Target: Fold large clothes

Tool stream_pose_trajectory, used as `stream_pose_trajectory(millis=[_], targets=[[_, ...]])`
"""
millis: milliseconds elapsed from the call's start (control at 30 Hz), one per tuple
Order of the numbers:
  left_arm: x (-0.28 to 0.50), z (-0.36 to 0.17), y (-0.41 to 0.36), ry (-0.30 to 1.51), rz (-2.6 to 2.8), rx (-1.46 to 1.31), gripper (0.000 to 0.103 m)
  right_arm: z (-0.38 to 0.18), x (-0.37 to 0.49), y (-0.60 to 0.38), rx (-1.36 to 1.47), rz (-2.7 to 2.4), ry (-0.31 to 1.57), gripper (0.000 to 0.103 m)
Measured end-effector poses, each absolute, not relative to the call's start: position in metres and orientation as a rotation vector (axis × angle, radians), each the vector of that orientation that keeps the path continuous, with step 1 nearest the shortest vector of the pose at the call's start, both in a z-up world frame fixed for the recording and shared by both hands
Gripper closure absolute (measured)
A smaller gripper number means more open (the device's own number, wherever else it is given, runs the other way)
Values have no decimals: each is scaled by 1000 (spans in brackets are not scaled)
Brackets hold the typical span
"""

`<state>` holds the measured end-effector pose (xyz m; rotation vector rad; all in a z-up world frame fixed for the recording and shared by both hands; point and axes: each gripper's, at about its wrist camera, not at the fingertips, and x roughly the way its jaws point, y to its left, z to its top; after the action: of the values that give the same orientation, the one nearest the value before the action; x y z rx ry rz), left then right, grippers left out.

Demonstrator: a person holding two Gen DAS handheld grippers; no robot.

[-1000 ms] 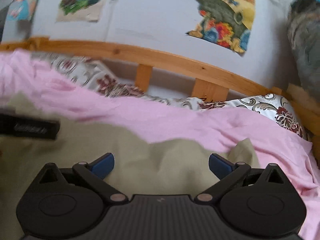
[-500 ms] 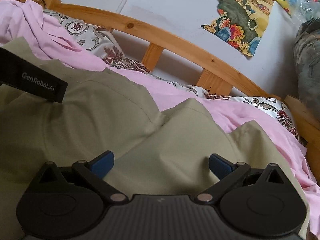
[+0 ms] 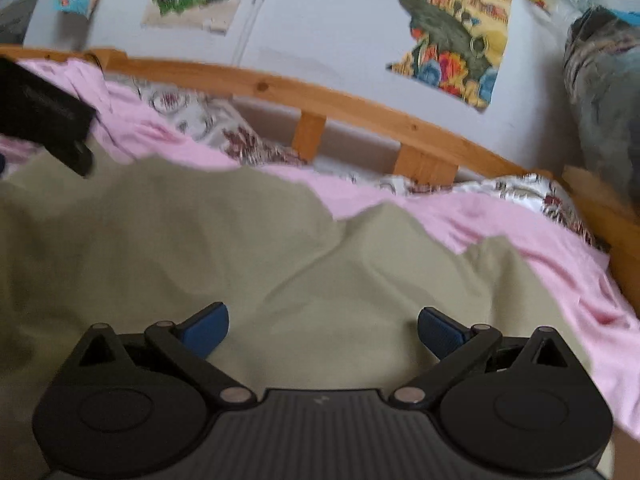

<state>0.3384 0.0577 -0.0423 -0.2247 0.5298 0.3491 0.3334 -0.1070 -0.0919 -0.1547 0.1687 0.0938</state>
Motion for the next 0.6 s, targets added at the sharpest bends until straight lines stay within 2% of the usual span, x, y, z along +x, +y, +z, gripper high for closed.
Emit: stream_pose_trajectory(millis=[300, 600], targets=[[323, -39, 59, 532, 373, -228, 1, -99, 344, -92, -222, 58, 200, 0], [278, -12, 40, 521, 344, -156, 1, -73, 322, -154, 11, 214, 241, 0]])
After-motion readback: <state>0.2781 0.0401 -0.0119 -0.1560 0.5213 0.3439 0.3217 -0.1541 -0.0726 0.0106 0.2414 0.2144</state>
